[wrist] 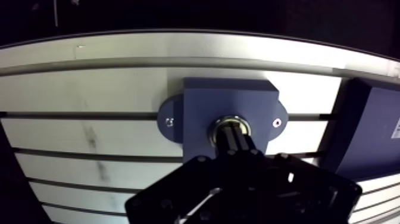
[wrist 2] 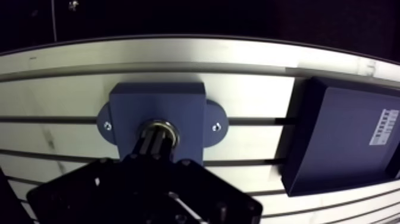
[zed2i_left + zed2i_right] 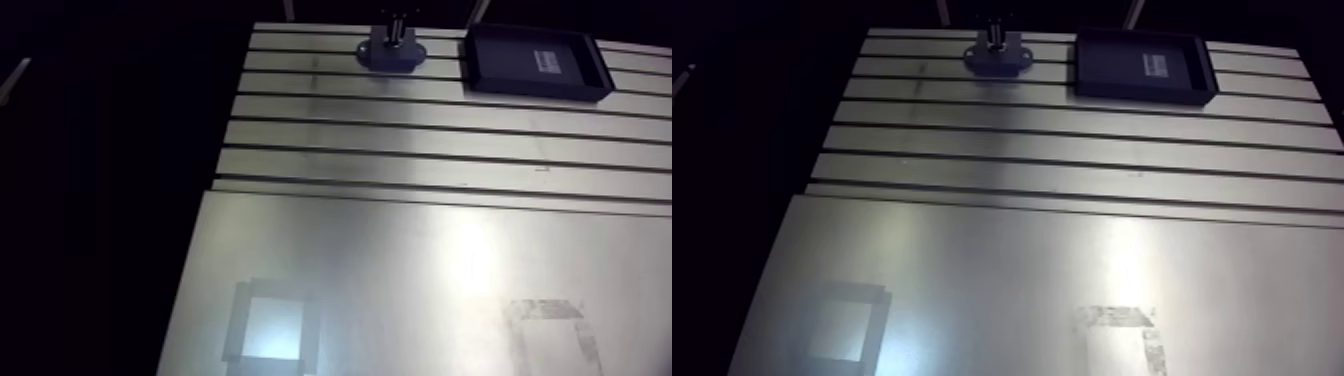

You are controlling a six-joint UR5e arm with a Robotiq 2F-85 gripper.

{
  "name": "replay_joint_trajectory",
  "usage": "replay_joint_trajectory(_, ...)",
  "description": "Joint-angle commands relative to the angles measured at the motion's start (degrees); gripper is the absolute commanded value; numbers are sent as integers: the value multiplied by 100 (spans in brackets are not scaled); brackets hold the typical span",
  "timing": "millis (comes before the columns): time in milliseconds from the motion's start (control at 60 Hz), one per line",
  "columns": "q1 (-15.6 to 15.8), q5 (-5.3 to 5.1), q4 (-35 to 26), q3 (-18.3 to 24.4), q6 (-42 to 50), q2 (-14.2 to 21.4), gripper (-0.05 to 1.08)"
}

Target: Pick up the bearing and press it into the housing until flush.

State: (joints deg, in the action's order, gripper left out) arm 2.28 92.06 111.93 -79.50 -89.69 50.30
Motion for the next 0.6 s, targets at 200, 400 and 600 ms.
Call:
replay_joint_trajectory(200, 0, 0, 0, -32, 0, 0, 107)
replay_joint_trajectory(400, 9, 0, 0, -42, 0, 0, 107)
replay_joint_trajectory(600, 9, 0, 0, -60, 0, 0, 107)
